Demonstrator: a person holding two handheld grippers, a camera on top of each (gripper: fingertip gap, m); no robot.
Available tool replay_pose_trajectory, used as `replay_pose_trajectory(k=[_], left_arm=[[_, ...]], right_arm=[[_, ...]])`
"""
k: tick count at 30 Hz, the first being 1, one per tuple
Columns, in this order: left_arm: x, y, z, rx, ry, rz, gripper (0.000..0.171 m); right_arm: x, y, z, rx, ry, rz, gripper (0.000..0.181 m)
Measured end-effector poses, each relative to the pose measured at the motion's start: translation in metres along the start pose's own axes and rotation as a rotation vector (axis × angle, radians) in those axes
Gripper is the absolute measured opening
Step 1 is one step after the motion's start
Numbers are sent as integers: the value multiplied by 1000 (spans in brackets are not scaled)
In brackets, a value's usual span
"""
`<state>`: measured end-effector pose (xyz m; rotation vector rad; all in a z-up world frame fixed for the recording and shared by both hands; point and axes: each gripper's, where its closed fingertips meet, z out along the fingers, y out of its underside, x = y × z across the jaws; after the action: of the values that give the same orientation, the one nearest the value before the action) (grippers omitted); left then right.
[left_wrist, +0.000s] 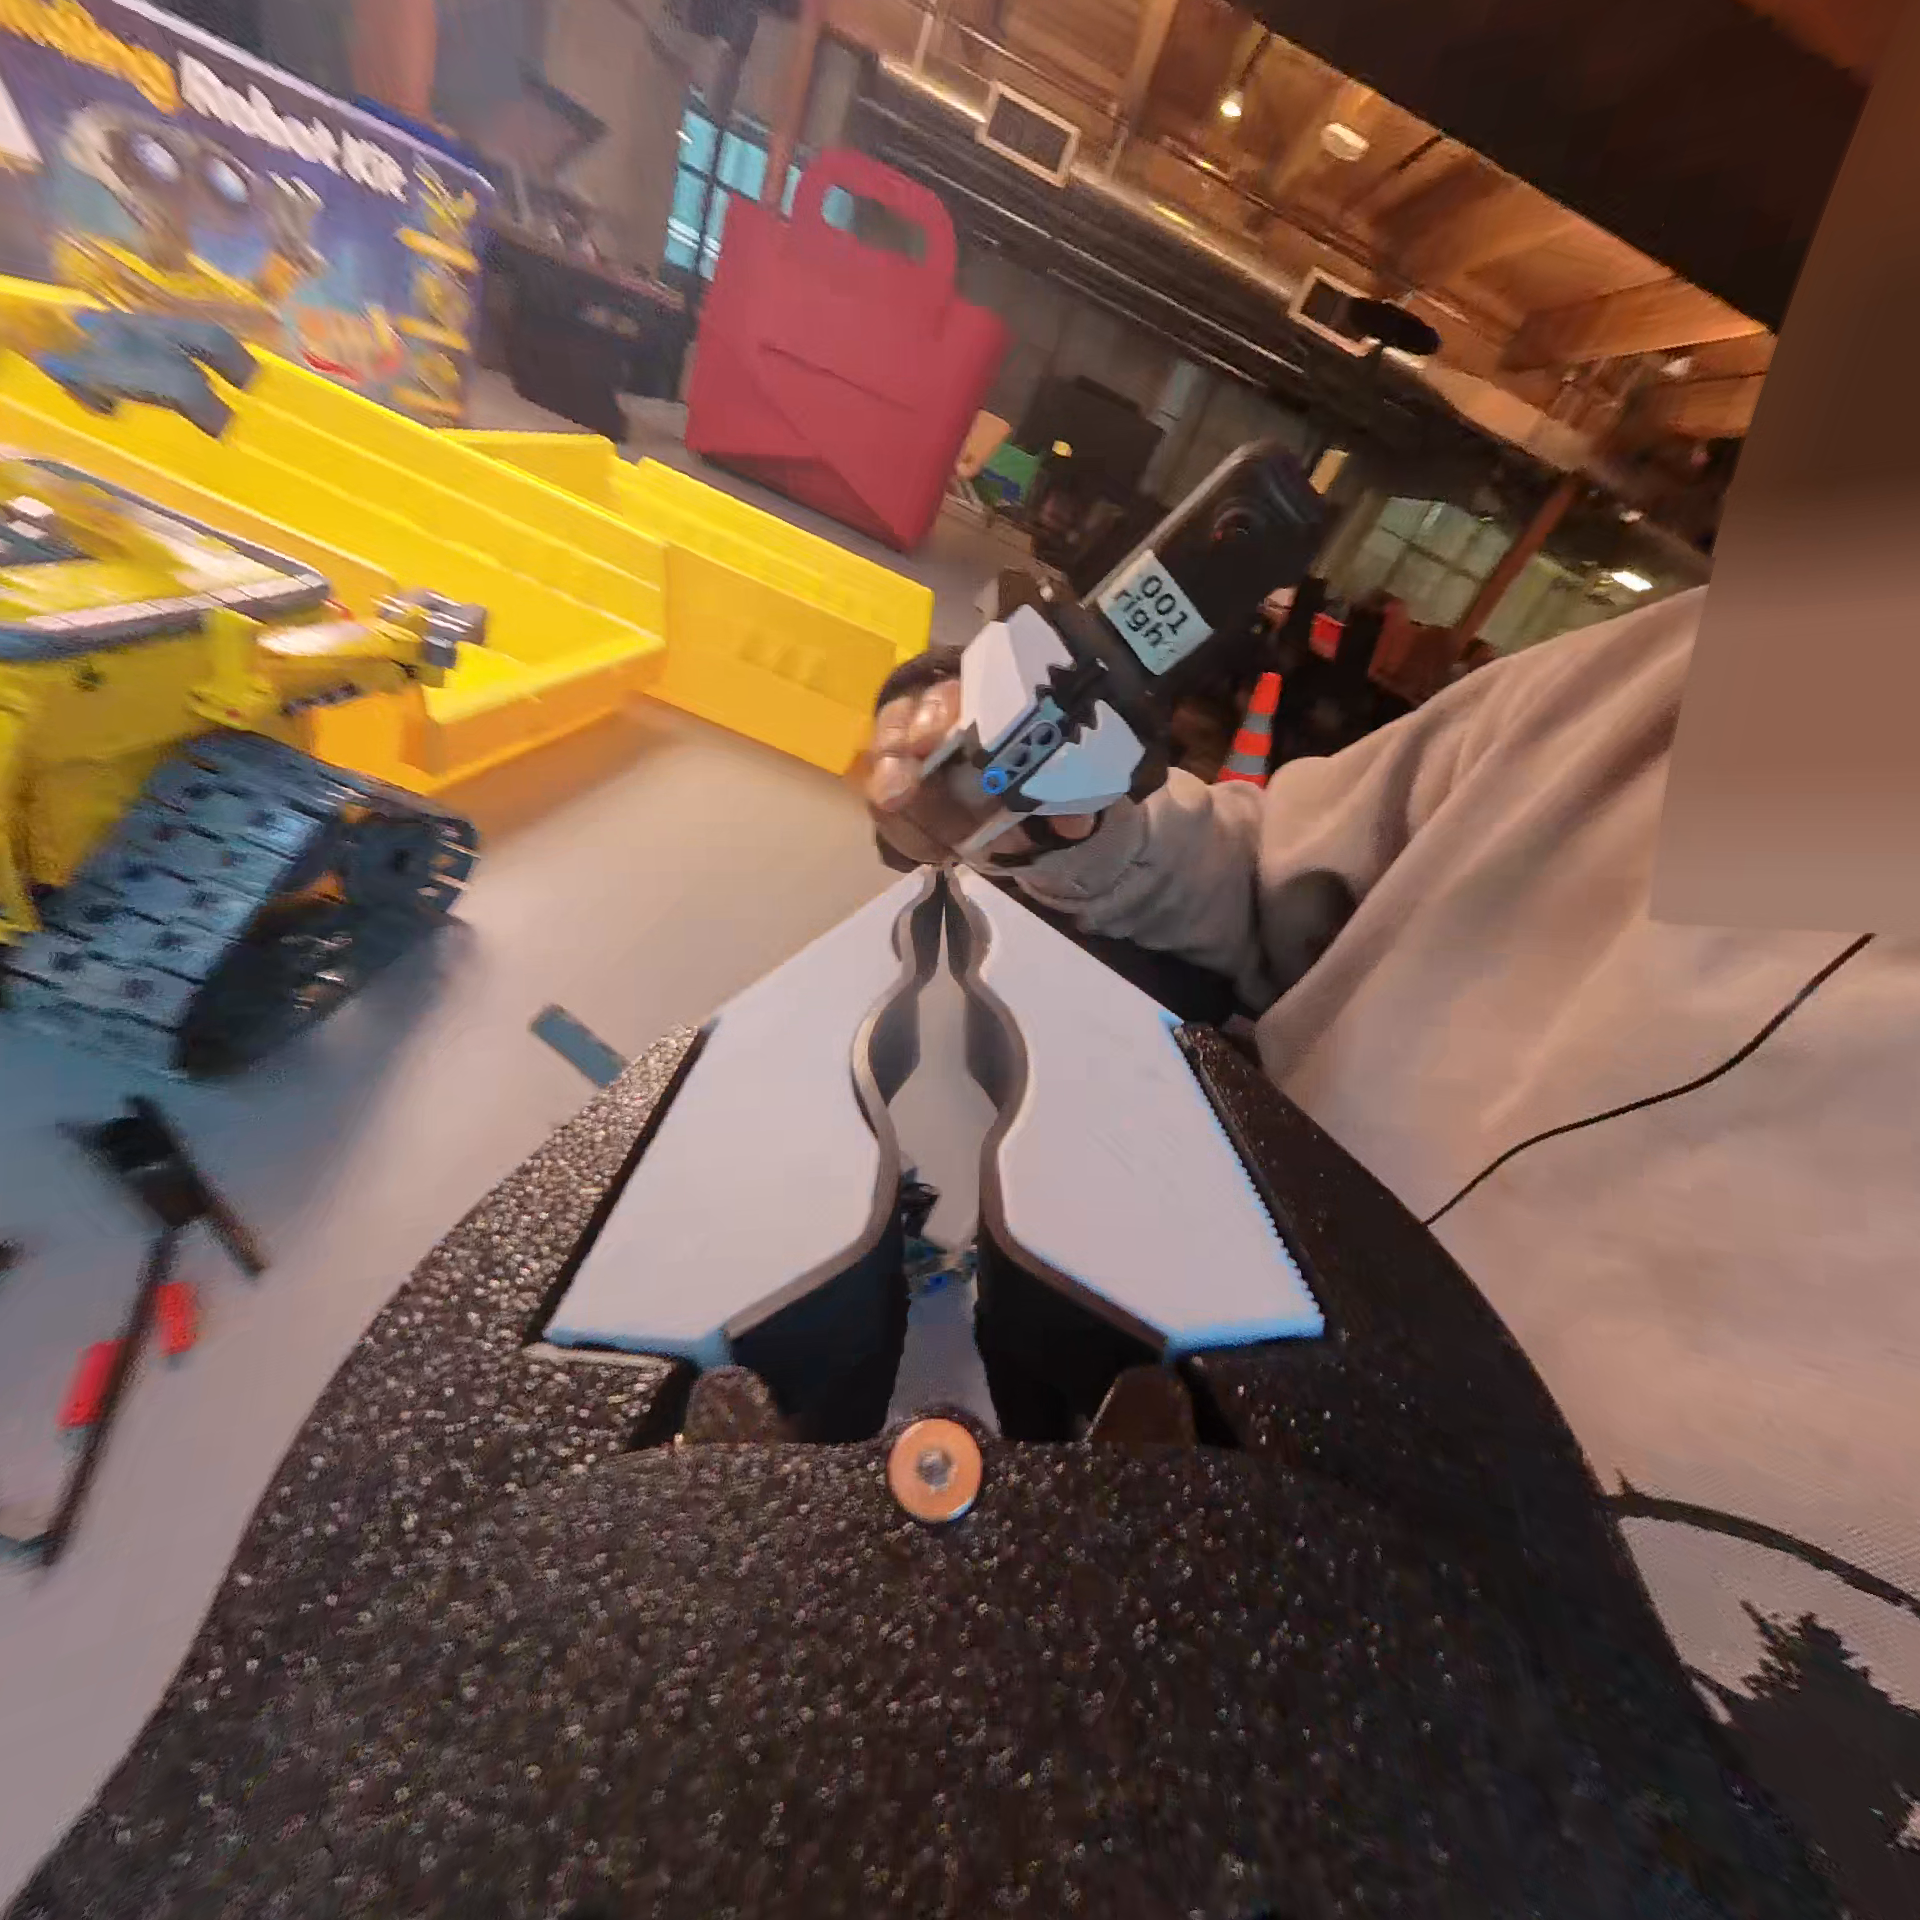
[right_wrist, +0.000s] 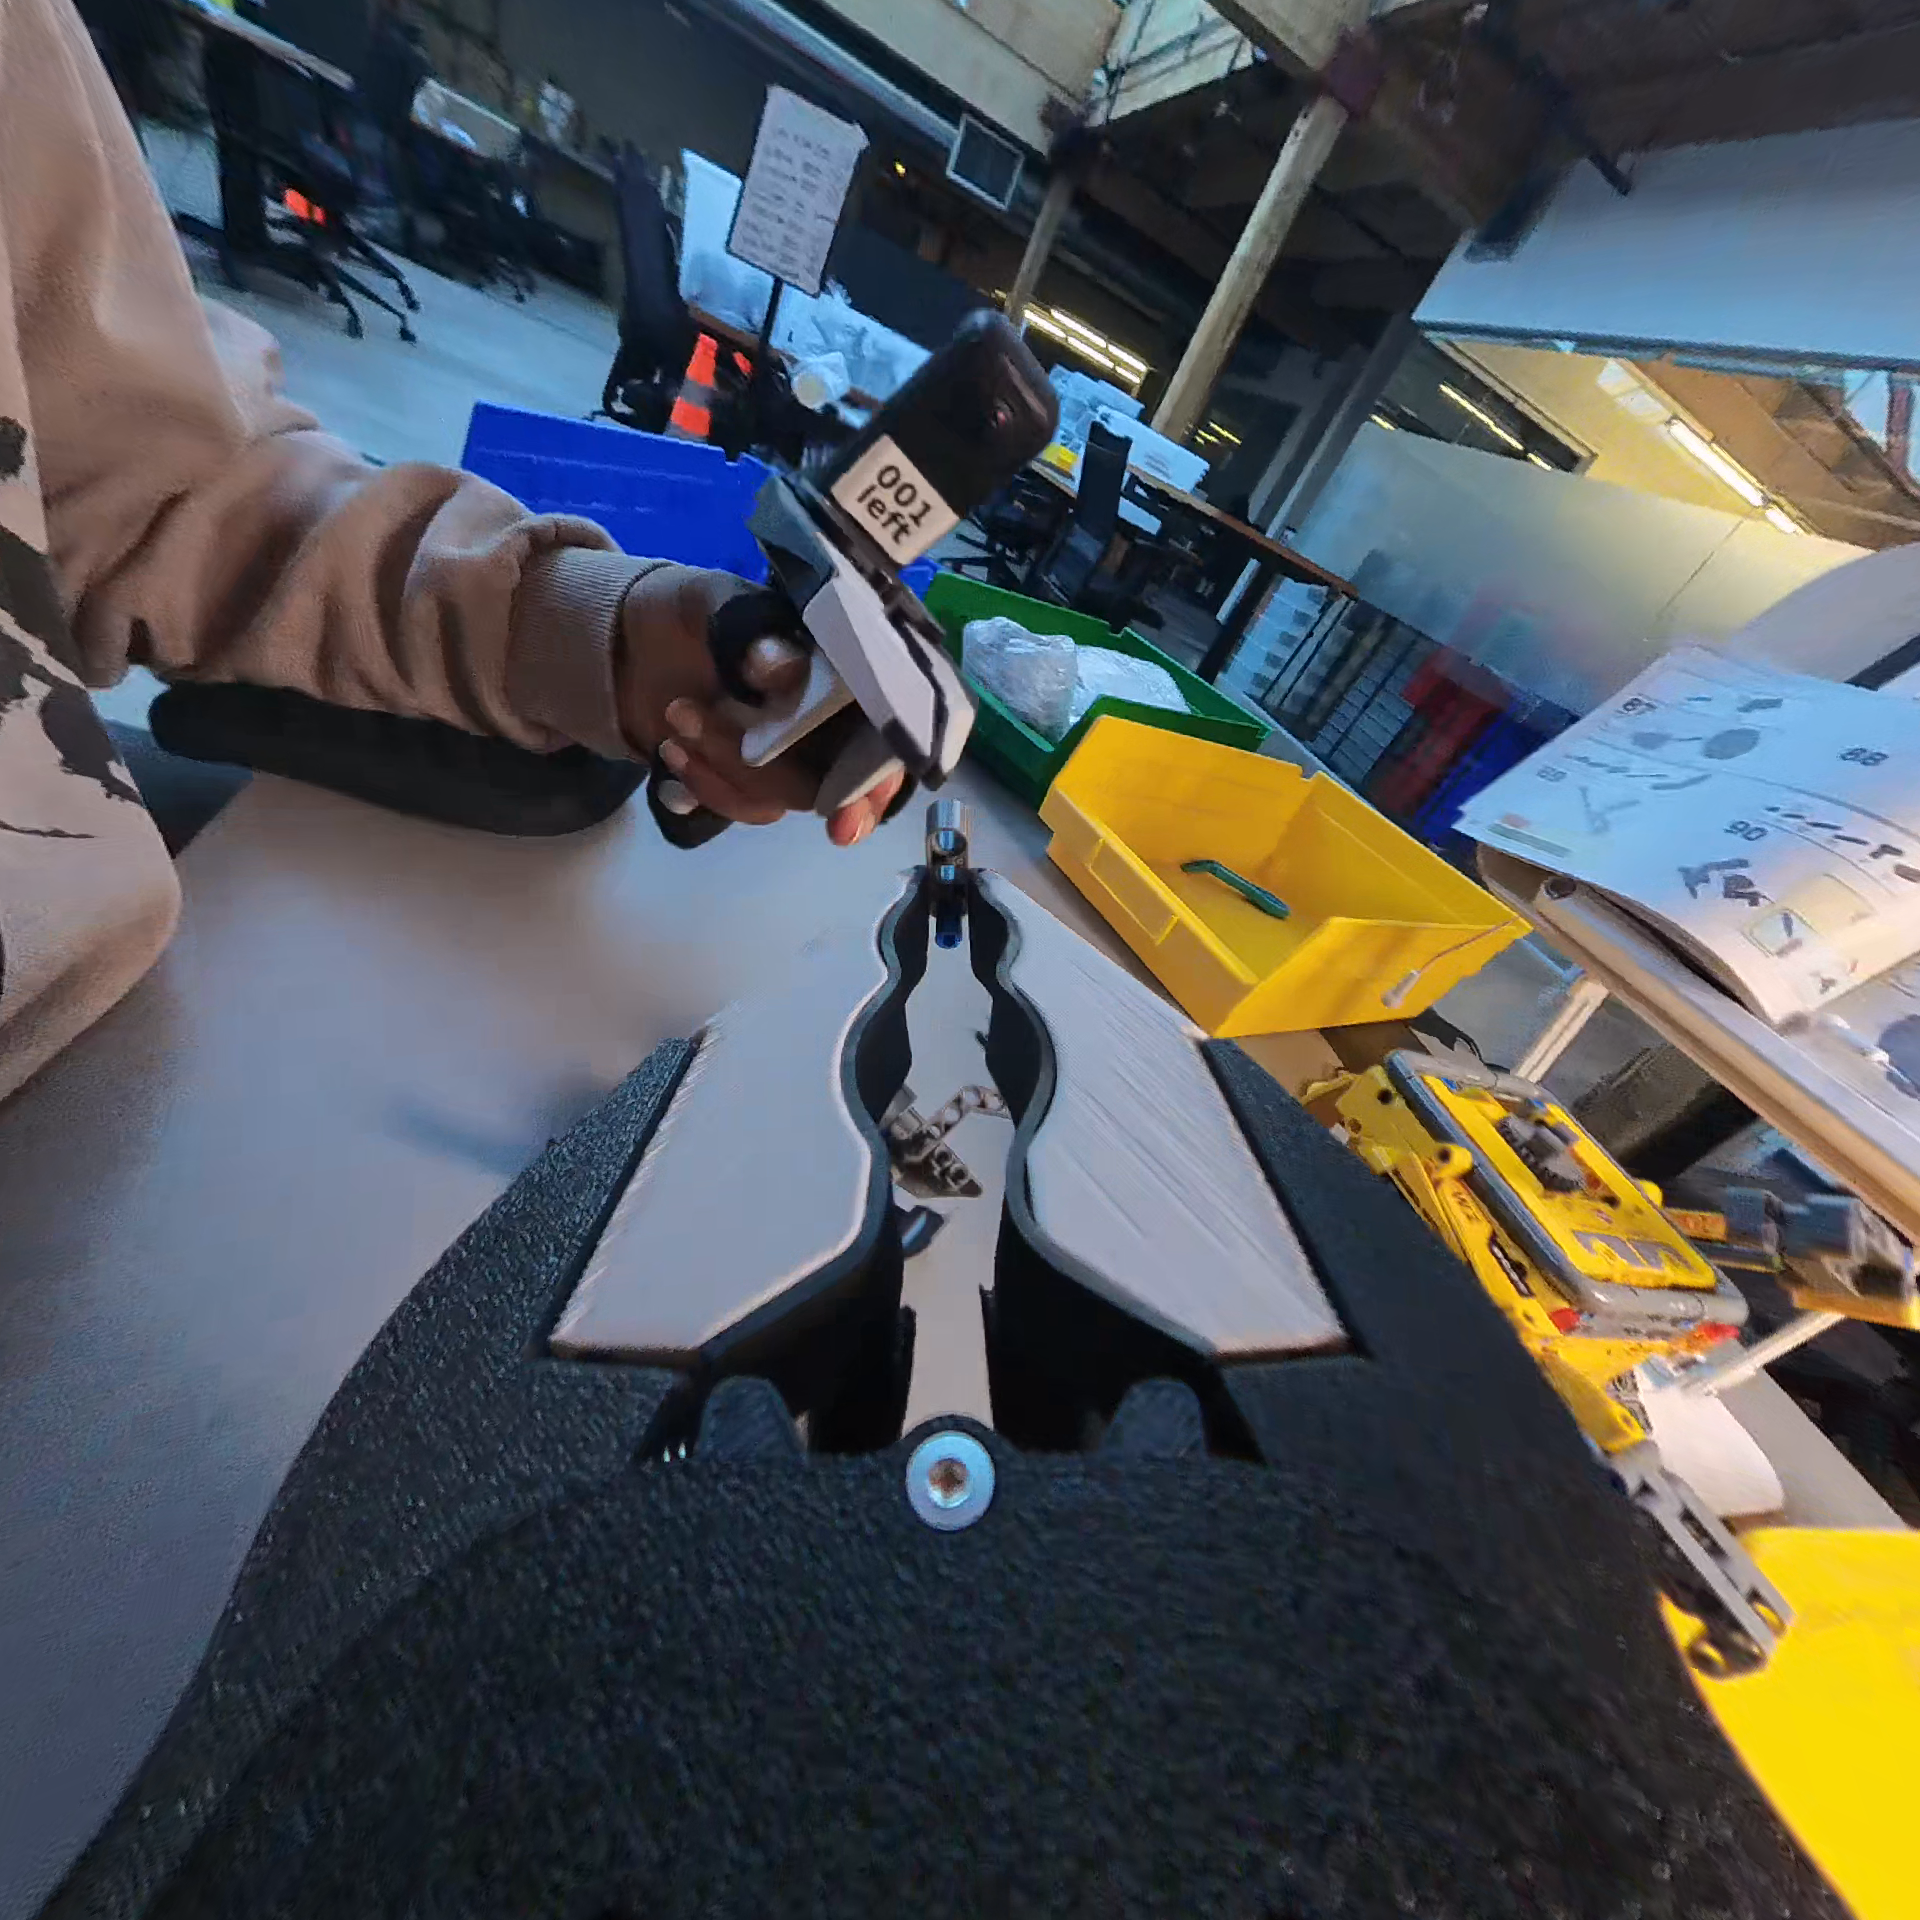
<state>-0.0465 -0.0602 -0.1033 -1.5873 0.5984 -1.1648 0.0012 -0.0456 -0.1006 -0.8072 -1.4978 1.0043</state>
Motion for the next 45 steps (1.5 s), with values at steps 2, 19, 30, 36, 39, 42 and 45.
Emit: replay_pose_trajectory(k=[2, 19, 30, 36, 39, 42, 45], left_arm=[[3, 11, 12, -32, 37, -64, 20], [17, 25, 32, -68, 106, -130, 4], [22, 24, 32, -153, 64, 59, 2], [30, 26, 31, -175, 87, 84, 2], [0, -21, -26, 47, -31, 38, 2], [-4, -7, -24, -31, -71, 143, 3], [0, 4, -5, -99, -65, 219, 3]], right_arm=[[-5, 5, 5, -24, -7, -35, 7], [-26, 8, 17, -146, 52, -384, 6], [-29, 4, 13, -117, 28, -350, 6], [-32, 0, 8, -102, -5, -290, 6], [9, 6, -32, -111, 117, -171, 6], [-3, 7, -23, -70, 80, -125, 6], [5, 5, -21, -45, 79, -76, 7]])
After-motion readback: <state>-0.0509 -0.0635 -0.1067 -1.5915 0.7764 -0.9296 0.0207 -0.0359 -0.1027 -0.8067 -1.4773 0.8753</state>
